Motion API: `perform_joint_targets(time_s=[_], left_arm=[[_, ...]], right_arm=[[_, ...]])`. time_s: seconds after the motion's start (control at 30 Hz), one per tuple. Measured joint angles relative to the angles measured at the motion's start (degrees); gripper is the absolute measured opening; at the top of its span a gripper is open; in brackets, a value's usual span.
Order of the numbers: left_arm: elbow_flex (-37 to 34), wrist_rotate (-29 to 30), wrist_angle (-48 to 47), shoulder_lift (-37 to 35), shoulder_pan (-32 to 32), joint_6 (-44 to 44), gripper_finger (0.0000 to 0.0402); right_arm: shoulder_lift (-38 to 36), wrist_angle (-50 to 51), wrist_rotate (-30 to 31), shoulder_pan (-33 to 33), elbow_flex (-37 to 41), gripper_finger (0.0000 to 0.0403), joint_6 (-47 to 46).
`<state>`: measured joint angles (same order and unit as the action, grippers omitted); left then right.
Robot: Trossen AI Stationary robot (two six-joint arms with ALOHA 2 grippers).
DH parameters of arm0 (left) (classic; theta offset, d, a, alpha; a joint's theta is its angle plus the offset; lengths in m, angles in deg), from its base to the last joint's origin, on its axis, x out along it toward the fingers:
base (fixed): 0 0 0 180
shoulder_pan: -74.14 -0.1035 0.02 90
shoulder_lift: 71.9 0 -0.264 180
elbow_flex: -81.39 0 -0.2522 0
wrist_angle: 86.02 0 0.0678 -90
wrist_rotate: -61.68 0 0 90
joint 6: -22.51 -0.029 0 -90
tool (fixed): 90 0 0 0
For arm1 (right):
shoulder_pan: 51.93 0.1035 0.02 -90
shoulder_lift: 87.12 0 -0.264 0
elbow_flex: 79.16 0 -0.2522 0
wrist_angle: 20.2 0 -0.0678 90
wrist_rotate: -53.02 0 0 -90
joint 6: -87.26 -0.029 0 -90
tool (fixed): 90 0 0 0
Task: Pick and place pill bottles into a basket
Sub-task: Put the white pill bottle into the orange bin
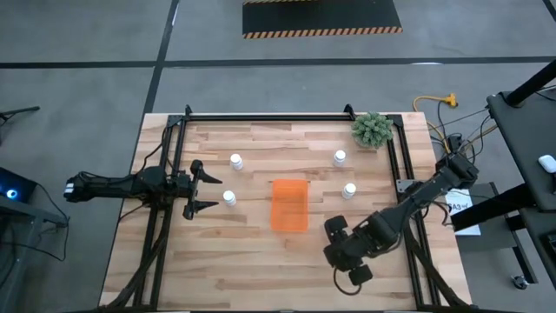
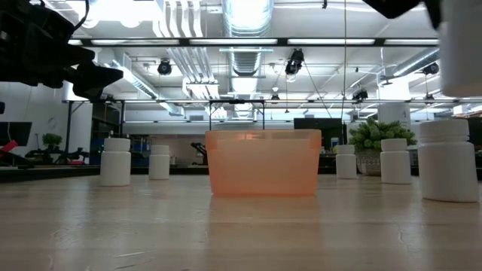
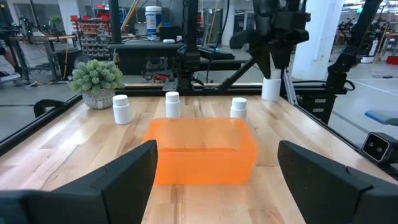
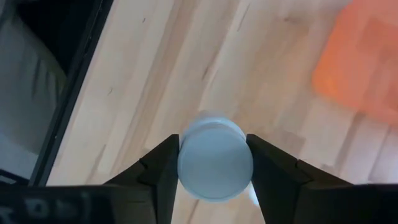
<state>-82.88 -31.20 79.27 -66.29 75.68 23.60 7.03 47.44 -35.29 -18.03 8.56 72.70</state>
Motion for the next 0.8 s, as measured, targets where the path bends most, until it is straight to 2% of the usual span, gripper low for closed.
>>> perform_joint_targets(time_s=[0.4,0.8], left_arm=[[0.0,0.02,0.0,0.0,-0.02,0.0,0.0315],[0.0,0.02,0.01,0.0,-0.01,0.0,0.0315]], right_arm=[[0.0,1.27,-0.01,-7.99,-3.59,0.0157,7.73],[0.0,1.02,1.51,-14.39,-3.87,0.0157,14.7]])
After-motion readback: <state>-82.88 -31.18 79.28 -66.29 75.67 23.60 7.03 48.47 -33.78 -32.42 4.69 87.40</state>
